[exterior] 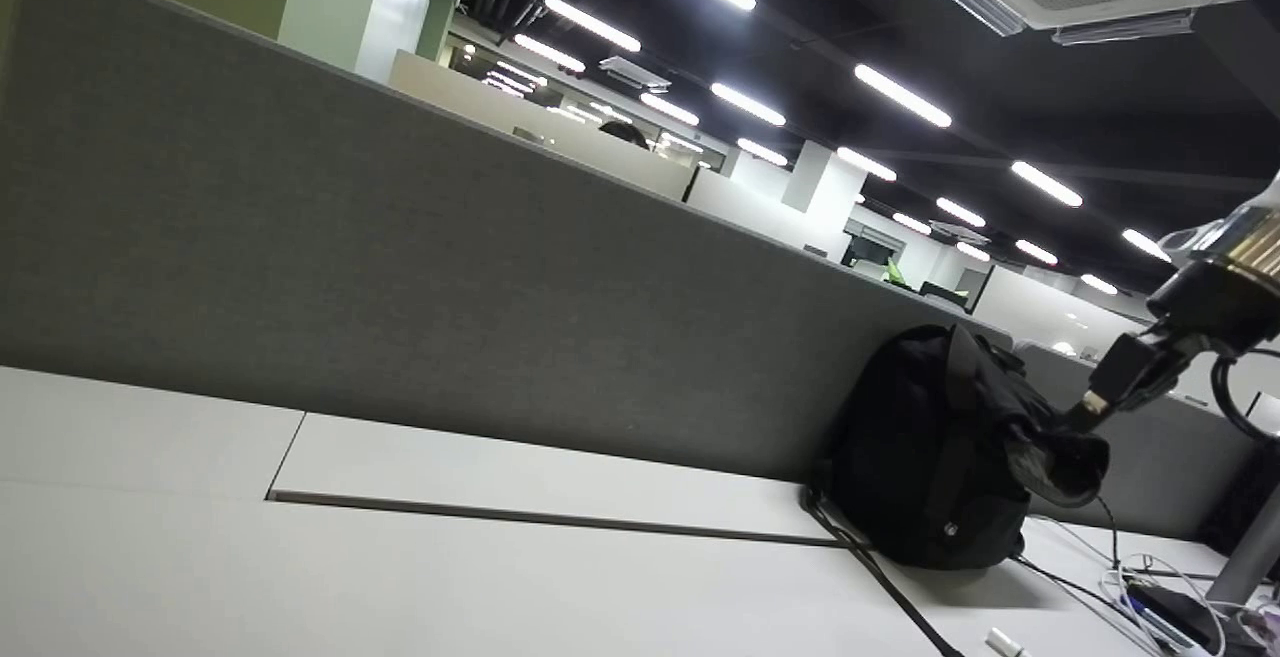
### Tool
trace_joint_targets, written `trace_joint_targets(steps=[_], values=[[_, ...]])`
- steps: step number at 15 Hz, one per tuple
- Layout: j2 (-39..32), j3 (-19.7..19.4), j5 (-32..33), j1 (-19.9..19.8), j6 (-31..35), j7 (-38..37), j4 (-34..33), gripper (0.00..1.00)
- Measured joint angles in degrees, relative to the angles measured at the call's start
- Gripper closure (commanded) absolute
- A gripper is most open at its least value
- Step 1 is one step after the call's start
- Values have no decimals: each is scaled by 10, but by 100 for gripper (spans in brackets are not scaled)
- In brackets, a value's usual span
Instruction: Remove the silver lid from the white mug
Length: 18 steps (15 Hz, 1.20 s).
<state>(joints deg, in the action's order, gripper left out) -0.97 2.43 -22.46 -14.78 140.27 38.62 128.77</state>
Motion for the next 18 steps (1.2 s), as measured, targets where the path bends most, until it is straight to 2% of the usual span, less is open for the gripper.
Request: trace_joint_targets(steps=[4, 8, 11, 14, 18], values=[[43, -23, 77, 45, -48, -55, -17, 100], [57, -34, 154, 70, -102, -98, -40, 100], [56, -41, 169, 80, -164, -99, -60, 100], [45, -49, 177, 83, -197, -99, -63, 100], [-1, -60, 178, 83, -186, -99, -57, 100]])
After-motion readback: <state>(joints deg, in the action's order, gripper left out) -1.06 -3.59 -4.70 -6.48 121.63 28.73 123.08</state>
